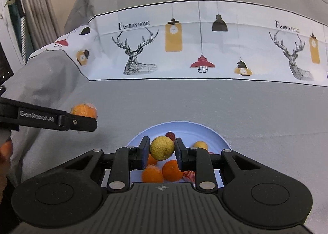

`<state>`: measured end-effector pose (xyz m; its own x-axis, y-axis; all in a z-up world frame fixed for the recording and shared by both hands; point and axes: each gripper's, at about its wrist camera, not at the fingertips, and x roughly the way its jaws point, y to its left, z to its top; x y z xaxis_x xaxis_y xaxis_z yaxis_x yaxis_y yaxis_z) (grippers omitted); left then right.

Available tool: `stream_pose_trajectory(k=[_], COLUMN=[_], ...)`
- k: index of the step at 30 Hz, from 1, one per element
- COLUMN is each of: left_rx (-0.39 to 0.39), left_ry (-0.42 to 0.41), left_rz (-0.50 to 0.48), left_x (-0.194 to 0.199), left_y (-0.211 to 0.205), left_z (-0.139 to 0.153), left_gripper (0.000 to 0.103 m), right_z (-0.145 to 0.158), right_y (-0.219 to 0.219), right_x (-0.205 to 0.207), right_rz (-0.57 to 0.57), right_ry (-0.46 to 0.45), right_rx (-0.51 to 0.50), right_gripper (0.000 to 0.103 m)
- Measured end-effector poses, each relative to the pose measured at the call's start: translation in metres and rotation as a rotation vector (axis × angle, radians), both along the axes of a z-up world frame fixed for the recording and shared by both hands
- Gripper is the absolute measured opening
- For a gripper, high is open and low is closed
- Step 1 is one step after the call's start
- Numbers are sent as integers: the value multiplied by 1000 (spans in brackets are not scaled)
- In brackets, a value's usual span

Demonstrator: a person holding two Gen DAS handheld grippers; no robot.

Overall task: Organize fruits
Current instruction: 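Carry the orange and yellow fruit over the blue plate with both grippers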

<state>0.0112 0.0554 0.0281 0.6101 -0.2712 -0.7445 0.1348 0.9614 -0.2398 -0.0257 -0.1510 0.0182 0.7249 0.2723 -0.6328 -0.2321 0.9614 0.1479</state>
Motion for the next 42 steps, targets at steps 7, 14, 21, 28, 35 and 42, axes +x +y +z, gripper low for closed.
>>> stream_pose_trajectory(k=[7, 14, 21, 28, 35, 42], left_rx=[12, 2, -25, -32, -23, -18], left_ry=[0, -13, -41, -58, -74, -76], left_rz=[14, -4, -43, -79, -97, -101], left_x=[14, 17, 16, 15, 13, 13], left_y=[-5, -10, -16, -23, -27, -29], left_z=[-8, -11, -8, -6, -5, -6], left_gripper=[39, 39, 39, 39, 39, 39], right_z=[3, 2, -4, -6, -7, -8], right_y=[4, -3, -13, -10, -8, -10], right_x=[2, 2, 3, 2, 4, 6], right_rz=[15, -3, -38, -40, -40, -64], right_ry=[-5, -8, 10, 12, 16, 19], right_rx=[29, 26, 7, -4, -12, -20], right_gripper=[28, 28, 28, 28, 28, 28])
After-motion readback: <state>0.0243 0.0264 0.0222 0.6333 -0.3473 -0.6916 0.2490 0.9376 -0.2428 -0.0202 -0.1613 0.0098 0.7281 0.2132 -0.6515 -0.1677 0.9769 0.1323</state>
